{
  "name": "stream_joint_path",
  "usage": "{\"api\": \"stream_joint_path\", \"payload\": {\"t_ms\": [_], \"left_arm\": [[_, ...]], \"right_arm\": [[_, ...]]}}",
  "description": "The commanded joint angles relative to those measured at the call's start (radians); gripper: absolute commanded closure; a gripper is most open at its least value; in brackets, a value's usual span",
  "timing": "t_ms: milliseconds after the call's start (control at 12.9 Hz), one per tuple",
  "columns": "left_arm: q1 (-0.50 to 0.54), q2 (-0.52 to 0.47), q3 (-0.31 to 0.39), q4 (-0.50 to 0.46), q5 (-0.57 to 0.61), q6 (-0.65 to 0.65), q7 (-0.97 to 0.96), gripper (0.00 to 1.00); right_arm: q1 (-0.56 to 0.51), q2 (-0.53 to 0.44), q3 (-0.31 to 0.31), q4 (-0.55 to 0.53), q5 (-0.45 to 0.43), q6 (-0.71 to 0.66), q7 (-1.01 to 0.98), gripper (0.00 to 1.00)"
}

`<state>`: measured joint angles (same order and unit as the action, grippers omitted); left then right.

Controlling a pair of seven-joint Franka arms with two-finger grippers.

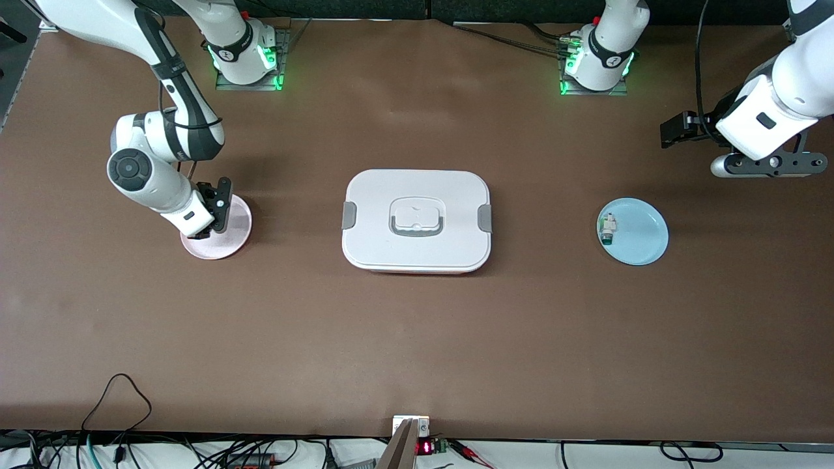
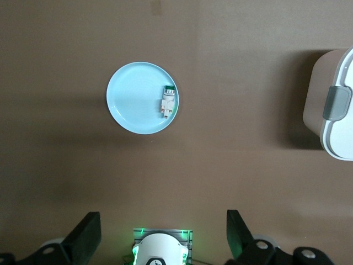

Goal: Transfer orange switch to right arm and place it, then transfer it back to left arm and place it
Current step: 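Lower the switch onto the white plate and open the right gripper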

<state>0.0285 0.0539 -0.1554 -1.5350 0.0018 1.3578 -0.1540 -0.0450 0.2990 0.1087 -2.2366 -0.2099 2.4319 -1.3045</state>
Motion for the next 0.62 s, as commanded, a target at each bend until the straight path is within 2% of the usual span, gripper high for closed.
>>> {"api": "stream_joint_path", "payload": {"t_ms": [0,541], "left_arm": [[0.014,-0.014,-0.006,-0.013,0.014,-0.006,-0.007,0.0],[0.017,-0.006,-0.003,-0.01,0.014,-0.002,-0.009,0.0]], "right_arm": [[-0.026,0.0,0.011,-0.021,-0.023,0.041,-0.01,0.7],[-0.047,0.075,0.011,-0.021,-0.025,0.119,-0.01,0.69]]}}
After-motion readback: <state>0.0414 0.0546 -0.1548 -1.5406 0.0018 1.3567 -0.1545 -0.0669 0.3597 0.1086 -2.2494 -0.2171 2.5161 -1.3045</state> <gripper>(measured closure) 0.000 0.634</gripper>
